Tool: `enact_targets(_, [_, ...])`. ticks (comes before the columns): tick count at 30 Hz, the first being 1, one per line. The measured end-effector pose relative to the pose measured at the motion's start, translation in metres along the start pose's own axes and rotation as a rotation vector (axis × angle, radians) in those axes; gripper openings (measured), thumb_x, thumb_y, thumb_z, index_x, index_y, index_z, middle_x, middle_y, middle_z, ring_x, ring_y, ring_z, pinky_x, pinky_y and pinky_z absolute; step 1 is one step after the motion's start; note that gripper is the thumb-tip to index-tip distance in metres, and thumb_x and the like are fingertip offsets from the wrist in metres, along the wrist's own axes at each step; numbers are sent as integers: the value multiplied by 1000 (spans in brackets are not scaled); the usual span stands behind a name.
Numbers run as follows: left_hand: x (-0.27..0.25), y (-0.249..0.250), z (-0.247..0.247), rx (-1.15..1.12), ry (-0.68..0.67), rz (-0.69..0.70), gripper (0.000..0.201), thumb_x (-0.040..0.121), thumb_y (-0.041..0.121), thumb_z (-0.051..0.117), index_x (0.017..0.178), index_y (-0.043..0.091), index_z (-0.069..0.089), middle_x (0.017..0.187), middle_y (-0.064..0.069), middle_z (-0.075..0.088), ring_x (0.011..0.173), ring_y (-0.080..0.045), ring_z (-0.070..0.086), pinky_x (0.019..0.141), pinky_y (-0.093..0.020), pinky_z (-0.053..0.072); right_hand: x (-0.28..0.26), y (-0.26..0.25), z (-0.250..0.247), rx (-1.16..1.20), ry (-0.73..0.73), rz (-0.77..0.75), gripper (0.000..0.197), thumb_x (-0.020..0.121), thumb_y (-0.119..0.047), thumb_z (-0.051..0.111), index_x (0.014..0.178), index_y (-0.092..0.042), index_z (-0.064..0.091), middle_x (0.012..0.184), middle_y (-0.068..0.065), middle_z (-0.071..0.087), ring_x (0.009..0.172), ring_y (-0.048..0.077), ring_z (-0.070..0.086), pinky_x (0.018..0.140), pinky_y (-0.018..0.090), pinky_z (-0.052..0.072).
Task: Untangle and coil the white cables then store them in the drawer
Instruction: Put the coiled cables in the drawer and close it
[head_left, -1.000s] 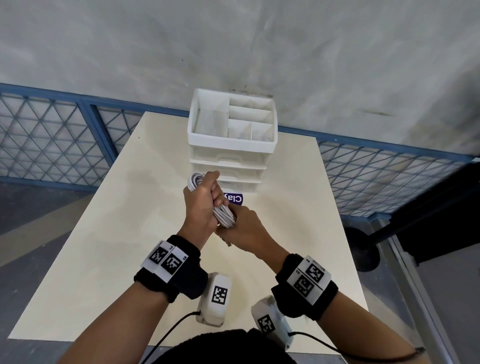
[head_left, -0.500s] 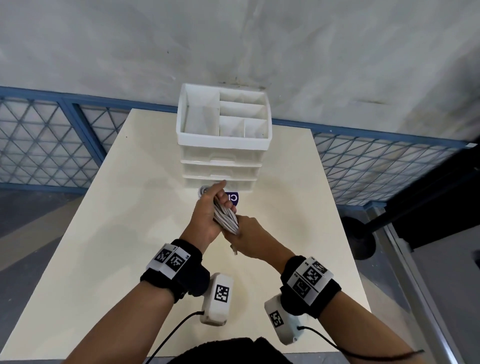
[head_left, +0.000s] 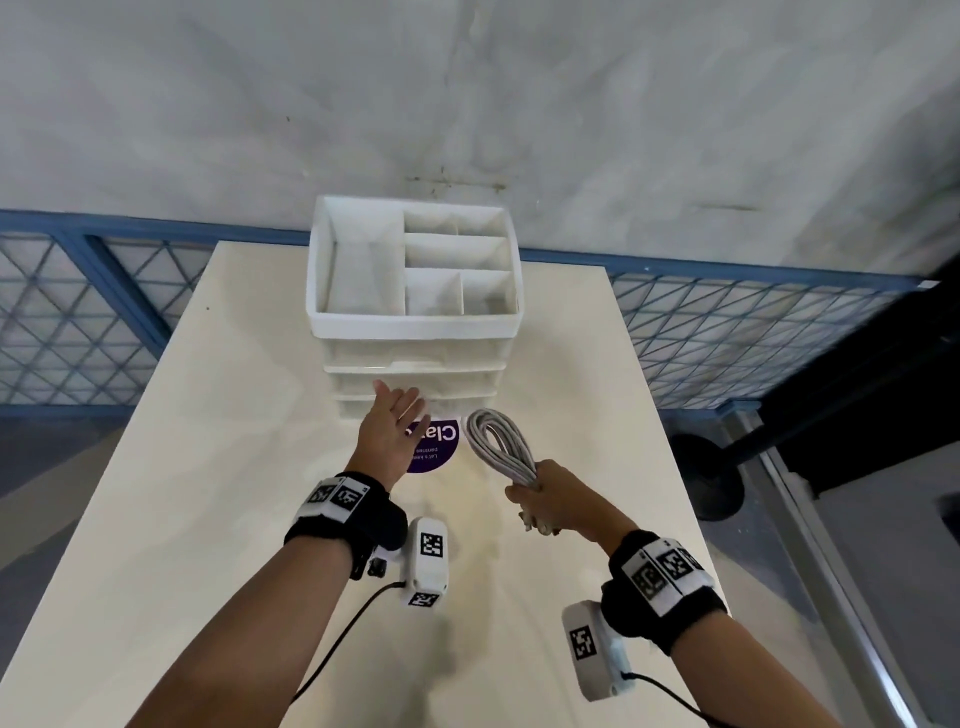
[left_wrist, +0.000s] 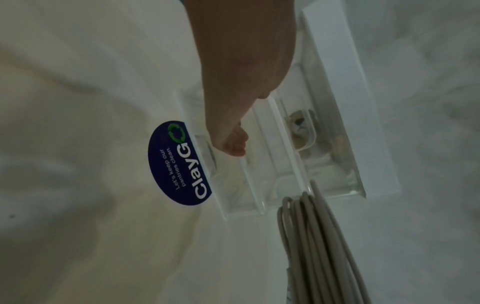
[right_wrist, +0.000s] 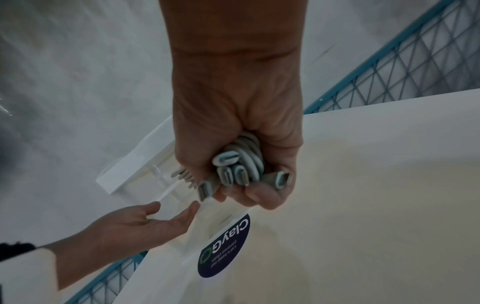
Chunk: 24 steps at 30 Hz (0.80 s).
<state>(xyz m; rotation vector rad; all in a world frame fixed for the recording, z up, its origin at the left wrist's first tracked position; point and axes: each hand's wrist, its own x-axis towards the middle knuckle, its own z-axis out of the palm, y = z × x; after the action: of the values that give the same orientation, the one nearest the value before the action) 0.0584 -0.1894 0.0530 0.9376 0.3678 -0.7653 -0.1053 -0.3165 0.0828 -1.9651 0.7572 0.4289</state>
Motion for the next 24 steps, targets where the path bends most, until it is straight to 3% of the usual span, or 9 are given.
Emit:
enact_targets(4, [8,-2,-1,4,-11,14,57,95,47,40,131,4,45,128,-6,53,112,-18,52,94,-31,43,3,-1,-9,-45,-31,5,23,83,-11,51,61,-9,46,51,6,57,32,11,40,37,17,33])
enact_targets(9, [2,-11,-12,-49,39,-13,36,90,43,53,88,7,54,84,-3,57,75,-8,66,65,-20,54,7,-22,-27,-68,-79,-33,19,84,-12,53,66,-8,49,50,5,57,36,15,42,39,19,33])
enact_targets(11, [-6,-20,-19,-107,57,-4,31,92,35,53,78,7,53,73,-4,57,60,-7,68,58,-17,56,12,-38,-34,-119,-117,-43,25,84,-13,54,60,-10,48,44,0,55,36,16,42,39,18,31])
enact_targets(13, [-17,-30,-25,-141,52,-11,28,93,29,53,76,7,56,66,-4,61,59,-8,69,57,-17,57,18,-56,-37,-190,-169,-53,29,85,-12,53,56,-9,47,36,-3,53,34,16,41,37,18,30])
enact_targets(18, [-33,-48,-40,-119,4,-5,27,93,27,53,87,1,60,78,-8,65,67,-10,71,62,-17,57,42,-93,-25,-316,-320,-15,29,83,-9,56,54,-5,51,36,0,53,29,13,42,35,16,35])
enact_targets(22, [-35,-45,-44,-132,-32,-6,37,93,27,53,109,-6,58,103,-18,60,98,-25,65,73,-19,58,64,-110,-13,-317,-391,77,25,78,-8,59,54,-7,52,43,7,48,36,17,43,40,17,36])
enact_targets(24, [-37,-44,-43,-136,-34,-13,37,94,26,52,111,-6,58,106,-20,57,99,-26,63,74,-18,58,74,-114,-11,-287,-385,140,29,79,-5,59,52,-9,51,41,6,46,38,17,41,40,18,35])
